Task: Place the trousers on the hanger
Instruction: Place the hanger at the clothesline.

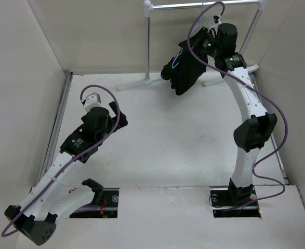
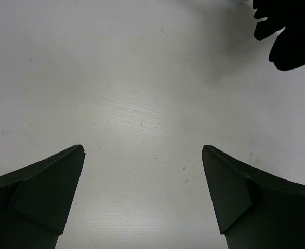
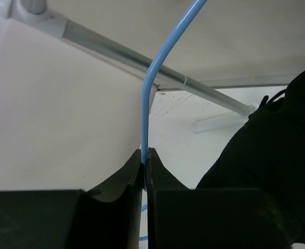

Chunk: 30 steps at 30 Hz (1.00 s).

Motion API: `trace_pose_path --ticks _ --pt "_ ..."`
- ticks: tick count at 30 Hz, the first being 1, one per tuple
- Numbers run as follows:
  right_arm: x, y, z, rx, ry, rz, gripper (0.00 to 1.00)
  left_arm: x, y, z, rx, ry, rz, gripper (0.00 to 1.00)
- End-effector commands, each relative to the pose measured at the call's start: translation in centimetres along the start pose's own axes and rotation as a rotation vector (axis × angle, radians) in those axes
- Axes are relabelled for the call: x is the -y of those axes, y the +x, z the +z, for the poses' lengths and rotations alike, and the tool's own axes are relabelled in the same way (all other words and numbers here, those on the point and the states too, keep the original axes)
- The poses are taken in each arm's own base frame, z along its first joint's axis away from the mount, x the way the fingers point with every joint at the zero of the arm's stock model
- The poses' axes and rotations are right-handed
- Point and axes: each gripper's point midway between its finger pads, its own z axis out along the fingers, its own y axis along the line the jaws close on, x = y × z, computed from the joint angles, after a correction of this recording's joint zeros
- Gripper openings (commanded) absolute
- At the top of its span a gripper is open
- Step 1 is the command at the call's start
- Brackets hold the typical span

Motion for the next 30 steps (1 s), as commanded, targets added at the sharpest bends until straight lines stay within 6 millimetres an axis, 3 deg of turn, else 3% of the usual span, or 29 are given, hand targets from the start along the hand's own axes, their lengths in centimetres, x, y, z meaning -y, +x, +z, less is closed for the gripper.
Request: trace_pose_path --ticks 1,8,11,15,17,24,26,30 --pt "-5.3 -4.7 -2.0 0.111 -0.145 -0.085 0.03 0.3 -0.5 -0.2 0.009 0.035 -0.038 1.0" --pt "-3.1 -5.4 -1.0 0.108 -0.13 -0.054 0.03 0.1 -0.2 0.6 -0.005 0.018 -0.038 1.0" --pt "-1.4 -4.5 -0.6 0.082 -0.101 -0.025 0.04 -0.2 0.3 1.2 -0.016 -0.002 -0.034 1.0" --pt "1.0 -3.7 -0.1 0.082 -0.044 0.002 0.11 -1.2 1.0 1.9 -0.045 -0.051 -0.033 1.0" --pt "1.2 -3.6 -0.1 0.081 -0.038 -0.001 0.18 -1.7 1.3 2.1 -0.058 -0.073 -0.03 1.0" --pt "-0.3 -5.3 -1.9 0.135 -0.032 -0.02 0.76 -3.7 1.5 2.2 -0.08 -0.147 -0.032 1.0" --pt "-0.6 -5.6 -2.8 0.15 -0.026 -0.031 0.86 -4.1 1.1 2.1 -0.067 -0.157 -0.04 1.0" --pt "-0.5 -5.9 -4.7 0.167 0.005 -0.046 0.96 -4.7 0.4 1.9 -0.053 -0.172 -0.051 1.0"
